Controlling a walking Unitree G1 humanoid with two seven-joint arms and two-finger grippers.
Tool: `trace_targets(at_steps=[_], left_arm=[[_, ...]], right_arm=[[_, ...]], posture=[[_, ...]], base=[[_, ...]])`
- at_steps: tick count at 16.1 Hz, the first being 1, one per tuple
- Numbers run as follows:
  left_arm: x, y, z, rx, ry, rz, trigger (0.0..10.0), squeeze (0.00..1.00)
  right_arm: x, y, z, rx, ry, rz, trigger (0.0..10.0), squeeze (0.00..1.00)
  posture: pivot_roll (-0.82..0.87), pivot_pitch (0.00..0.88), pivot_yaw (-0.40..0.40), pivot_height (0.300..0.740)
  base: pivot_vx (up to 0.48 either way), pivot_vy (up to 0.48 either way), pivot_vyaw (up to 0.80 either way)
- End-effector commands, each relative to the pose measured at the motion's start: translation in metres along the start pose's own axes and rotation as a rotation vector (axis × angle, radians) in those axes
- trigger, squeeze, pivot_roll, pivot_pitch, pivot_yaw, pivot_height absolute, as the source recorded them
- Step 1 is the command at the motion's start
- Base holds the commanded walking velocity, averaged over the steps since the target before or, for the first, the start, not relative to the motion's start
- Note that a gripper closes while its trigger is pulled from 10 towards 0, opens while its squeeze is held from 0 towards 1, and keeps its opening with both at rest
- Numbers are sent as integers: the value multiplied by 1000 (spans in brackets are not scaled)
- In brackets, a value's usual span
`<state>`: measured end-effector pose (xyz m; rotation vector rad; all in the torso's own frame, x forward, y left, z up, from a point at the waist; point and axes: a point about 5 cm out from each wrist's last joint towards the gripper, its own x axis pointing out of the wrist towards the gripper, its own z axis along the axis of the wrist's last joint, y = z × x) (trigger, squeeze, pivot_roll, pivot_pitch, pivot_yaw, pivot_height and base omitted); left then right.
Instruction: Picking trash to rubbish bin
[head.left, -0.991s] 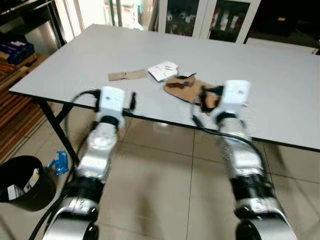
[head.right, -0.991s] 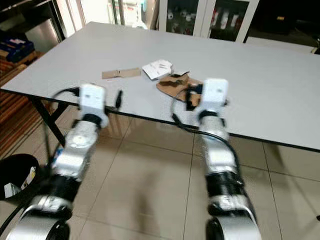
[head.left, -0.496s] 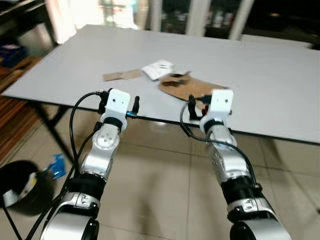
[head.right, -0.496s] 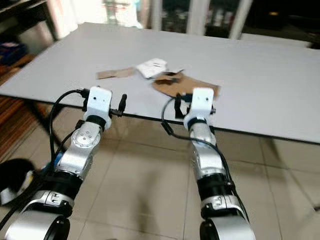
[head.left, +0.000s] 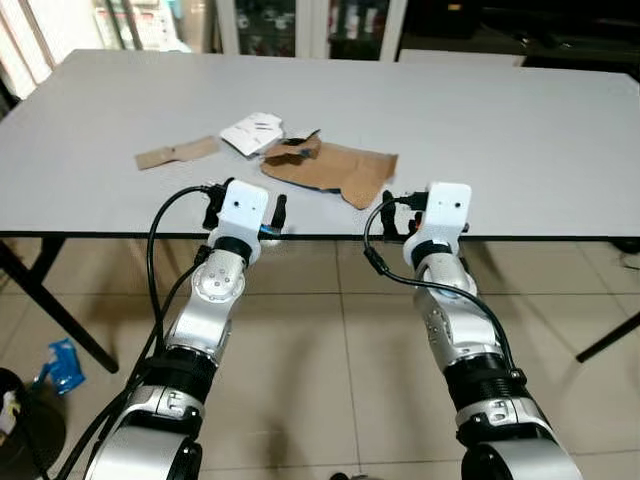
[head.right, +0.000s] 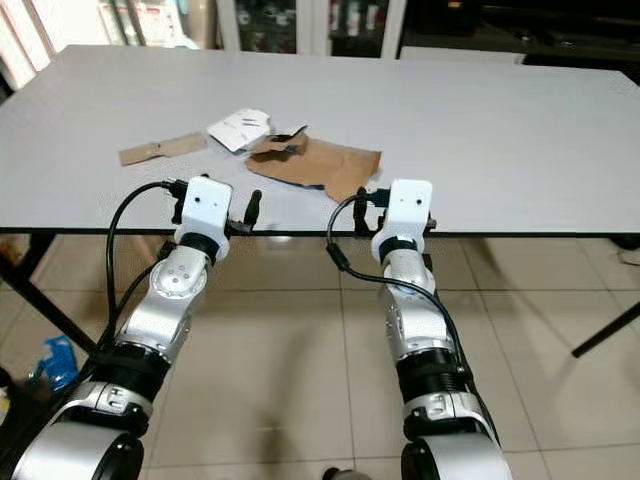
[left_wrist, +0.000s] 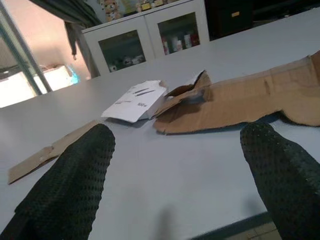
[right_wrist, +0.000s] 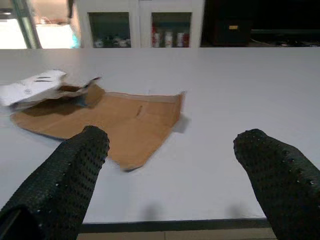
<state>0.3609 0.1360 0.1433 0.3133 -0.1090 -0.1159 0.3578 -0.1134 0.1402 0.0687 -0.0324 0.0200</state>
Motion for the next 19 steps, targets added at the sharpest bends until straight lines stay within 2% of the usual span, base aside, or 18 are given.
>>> trace_targets(at_steps=[1,6,15,19], left_arm=[[-2,0,-4,13,9,3,10000,0],[-3,2,-6,20,16,14,10000,0],[-5,8,-11,11,38,43,10000,0],[-5,13,-13,-13,53,56,10000,0]], right_arm=[[-1,2,-2,-1,1,16,10000,0],[-1,5,-3,-2,1,40,10000,0],[-2,6,-3,-3,7,55,10000,0],[-2,7,-4,-3,12,63,10000,0]], posture=[[4,8,-35,740],[3,11,-36,740],[6,35,-40,740],[5,40,-40,740]], base=[[0,-244,0],[0,0,0],[0,-283,0],[0,0,0]])
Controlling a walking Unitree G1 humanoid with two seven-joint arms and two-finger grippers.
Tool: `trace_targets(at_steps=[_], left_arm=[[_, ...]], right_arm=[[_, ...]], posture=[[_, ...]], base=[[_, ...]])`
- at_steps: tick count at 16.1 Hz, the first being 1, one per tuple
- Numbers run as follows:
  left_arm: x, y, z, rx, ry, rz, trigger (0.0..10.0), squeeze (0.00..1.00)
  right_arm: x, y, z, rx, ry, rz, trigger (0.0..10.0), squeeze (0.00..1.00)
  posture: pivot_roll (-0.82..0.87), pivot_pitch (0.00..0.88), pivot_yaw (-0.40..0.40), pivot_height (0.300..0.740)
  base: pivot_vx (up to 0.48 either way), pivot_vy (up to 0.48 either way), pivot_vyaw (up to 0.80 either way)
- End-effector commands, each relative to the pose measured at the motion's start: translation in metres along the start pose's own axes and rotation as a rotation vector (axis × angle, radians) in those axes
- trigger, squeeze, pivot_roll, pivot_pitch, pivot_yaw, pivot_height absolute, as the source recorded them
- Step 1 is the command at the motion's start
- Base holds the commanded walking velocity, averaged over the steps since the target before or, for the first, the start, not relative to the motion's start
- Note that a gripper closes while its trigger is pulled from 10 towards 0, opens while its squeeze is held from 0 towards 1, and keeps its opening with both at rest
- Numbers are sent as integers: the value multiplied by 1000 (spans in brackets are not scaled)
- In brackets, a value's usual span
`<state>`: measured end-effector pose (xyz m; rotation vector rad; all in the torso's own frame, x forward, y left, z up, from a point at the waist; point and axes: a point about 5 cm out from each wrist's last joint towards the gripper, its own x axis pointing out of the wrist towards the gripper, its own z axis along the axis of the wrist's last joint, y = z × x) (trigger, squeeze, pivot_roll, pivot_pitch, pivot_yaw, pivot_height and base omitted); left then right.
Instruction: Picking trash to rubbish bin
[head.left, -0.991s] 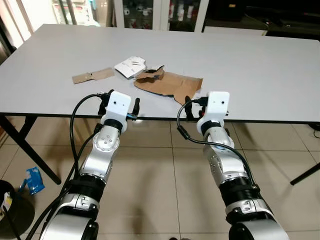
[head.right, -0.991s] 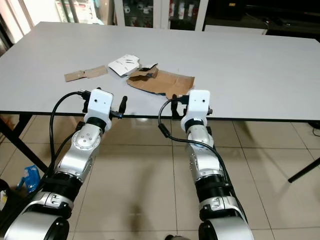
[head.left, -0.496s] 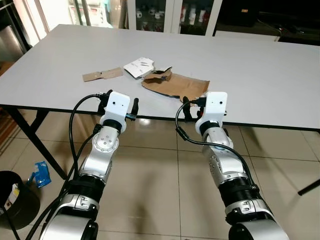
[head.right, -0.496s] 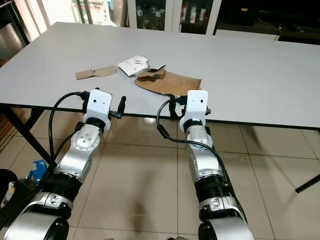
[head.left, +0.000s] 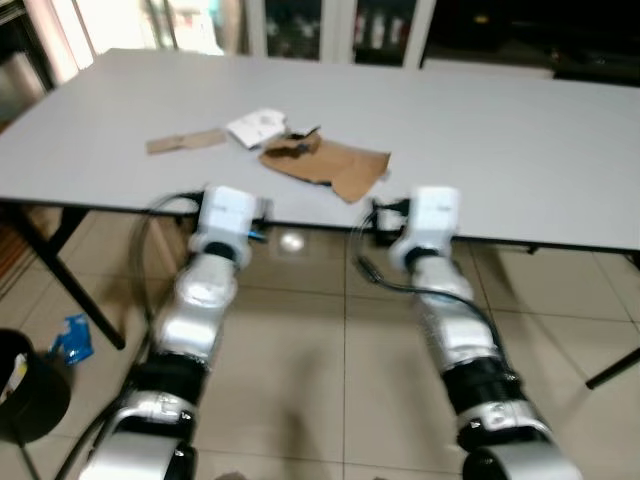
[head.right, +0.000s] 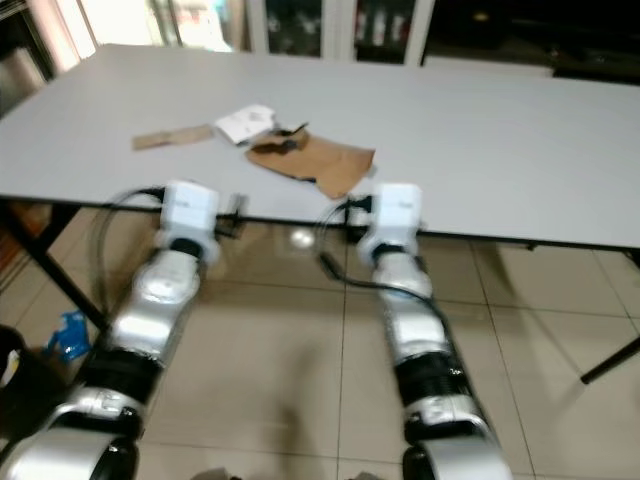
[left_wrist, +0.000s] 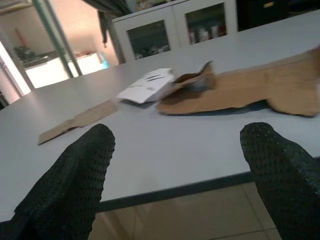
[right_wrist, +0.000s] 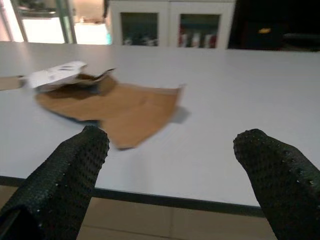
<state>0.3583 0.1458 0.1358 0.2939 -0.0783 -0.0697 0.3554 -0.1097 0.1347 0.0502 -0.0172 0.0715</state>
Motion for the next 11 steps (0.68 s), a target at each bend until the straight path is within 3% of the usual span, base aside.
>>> trace_targets(at_steps=[1,5,11], left_arm=[[0,8,-4,0,20,20,10000,0],[1,12,0,-19,12,43,10000,0],[2,13,6,-28,-7,50,10000,0]], right_arm=[[0,4,1,15,-4,13,10000,0],[1,4,4,22,-21,6,10000,0],[1,1,9,40,-52,-5,10000,0]], posture=[[6,40,-41,740],[7,39,-40,740],[8,41,-42,740]], base=[[0,0,0],[0,0,0],[289,0,0]])
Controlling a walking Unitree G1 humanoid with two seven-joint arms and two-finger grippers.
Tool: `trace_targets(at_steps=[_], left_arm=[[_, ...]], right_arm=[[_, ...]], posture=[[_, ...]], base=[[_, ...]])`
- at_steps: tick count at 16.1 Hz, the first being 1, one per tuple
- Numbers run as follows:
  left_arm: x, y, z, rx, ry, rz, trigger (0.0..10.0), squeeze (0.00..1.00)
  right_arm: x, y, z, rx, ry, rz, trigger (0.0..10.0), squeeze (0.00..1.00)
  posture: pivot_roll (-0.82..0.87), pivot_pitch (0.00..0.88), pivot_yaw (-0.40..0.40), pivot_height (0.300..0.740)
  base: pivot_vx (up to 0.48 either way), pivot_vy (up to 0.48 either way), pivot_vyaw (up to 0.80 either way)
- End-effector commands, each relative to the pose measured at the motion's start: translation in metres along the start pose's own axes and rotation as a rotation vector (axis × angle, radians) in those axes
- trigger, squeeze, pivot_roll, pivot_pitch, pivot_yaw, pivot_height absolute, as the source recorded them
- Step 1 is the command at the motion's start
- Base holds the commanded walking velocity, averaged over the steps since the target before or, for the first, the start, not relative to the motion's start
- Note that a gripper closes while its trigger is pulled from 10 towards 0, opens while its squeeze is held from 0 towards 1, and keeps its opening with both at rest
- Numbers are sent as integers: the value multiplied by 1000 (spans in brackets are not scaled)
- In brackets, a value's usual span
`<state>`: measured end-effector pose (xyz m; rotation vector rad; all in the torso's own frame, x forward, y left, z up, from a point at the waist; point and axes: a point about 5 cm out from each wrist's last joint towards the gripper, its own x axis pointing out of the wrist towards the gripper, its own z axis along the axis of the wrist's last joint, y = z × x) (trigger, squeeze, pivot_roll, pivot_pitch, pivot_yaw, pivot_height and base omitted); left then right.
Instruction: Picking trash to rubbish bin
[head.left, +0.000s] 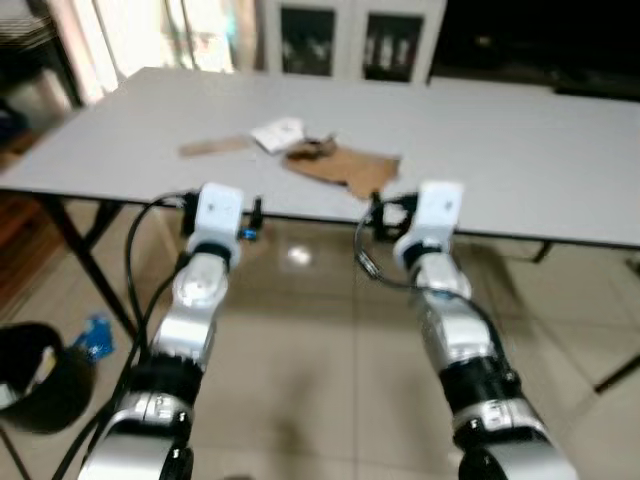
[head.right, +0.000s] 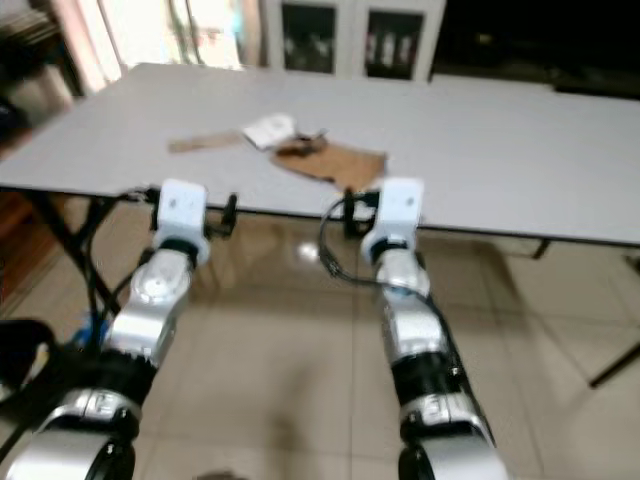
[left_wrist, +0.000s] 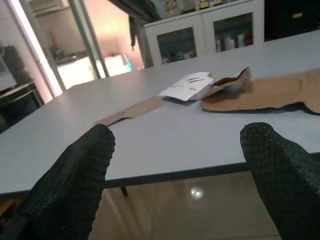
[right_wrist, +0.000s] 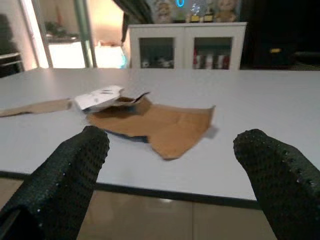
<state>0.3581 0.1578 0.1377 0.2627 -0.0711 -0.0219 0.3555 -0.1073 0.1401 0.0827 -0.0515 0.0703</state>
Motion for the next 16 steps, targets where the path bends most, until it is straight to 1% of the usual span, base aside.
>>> trace_targets(at_steps=[1,14,16], left_arm=[[3,0,8,2,-21,2,10000,0],[4,-1,11,18,-29,-19,10000,0],[4,-2,11,20,-30,-22,10000,0]], right_arm=[[1,-1,3,9,-16,-3,10000,0],[1,0,1,15,-3,-8,10000,0],[1,1,0,15,3,-1,10000,0]], posture=[[8,39,-42,740],[9,43,-37,740],[9,42,-37,740]], base=[[289,0,0],[301,0,0],[319,0,-513]])
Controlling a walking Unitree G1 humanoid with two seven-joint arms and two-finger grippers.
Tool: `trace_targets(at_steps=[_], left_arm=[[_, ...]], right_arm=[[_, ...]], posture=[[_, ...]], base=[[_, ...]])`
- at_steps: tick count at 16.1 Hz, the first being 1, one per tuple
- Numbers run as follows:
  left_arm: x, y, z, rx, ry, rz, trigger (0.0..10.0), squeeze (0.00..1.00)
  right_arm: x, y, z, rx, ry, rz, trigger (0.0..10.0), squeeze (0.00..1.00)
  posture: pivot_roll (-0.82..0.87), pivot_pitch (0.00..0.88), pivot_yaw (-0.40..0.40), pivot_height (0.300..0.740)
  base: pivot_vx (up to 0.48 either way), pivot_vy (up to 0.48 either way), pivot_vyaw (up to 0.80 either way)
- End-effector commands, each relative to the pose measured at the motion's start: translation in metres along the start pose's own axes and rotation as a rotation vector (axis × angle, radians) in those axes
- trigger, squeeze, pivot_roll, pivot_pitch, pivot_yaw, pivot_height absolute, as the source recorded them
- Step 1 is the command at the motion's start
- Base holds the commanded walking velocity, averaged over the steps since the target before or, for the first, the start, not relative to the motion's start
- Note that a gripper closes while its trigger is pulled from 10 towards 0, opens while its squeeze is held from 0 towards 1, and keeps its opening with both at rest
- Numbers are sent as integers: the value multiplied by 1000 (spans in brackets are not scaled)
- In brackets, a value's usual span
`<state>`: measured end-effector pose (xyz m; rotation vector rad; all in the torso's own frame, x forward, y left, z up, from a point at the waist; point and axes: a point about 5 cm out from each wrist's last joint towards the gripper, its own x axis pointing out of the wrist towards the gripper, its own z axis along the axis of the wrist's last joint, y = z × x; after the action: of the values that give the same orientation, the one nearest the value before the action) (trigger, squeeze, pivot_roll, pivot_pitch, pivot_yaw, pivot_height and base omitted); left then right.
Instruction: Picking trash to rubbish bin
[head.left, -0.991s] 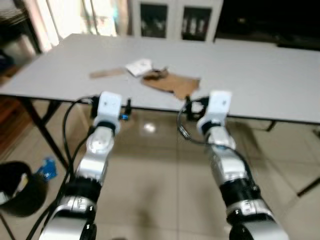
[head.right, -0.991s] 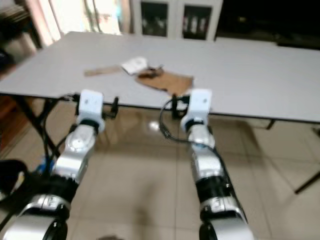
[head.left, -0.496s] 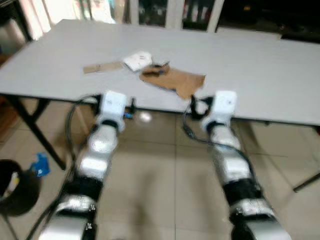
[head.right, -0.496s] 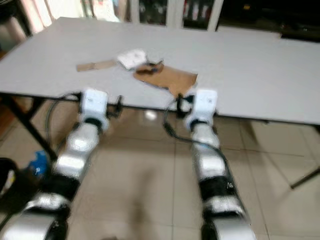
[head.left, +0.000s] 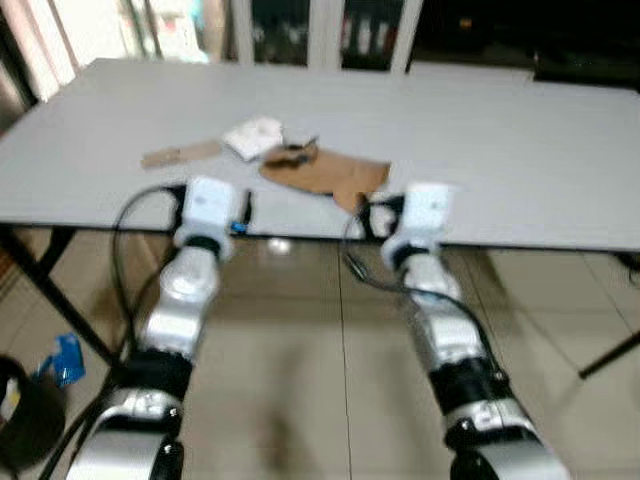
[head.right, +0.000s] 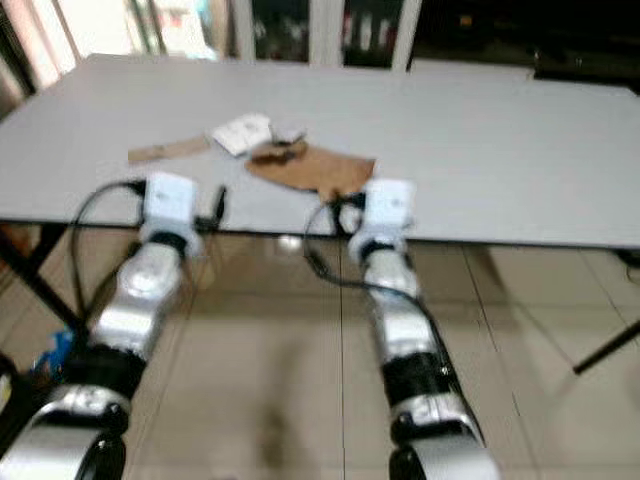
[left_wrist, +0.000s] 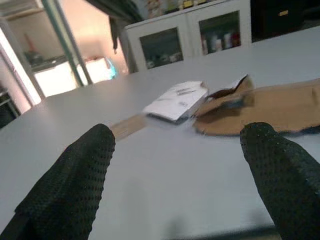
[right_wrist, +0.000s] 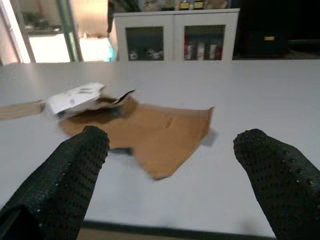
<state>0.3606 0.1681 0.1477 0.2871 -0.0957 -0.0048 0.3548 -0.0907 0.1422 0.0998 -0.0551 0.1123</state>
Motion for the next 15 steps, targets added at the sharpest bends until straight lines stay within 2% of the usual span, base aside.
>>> trace_targets(at_steps=[1,15], left_arm=[[1,-15,4,-6,-8,-43,10000,0],[1,-16,5,-3,-9,-55,10000,0]], right_arm=[[0,-15,0,-1,5,-40,10000,0],[0,-14,-1,1,4,-37,10000,0]], posture=[[10,42,-37,740],[12,40,-35,740]], base=[[319,0,-800],[329,0,0]])
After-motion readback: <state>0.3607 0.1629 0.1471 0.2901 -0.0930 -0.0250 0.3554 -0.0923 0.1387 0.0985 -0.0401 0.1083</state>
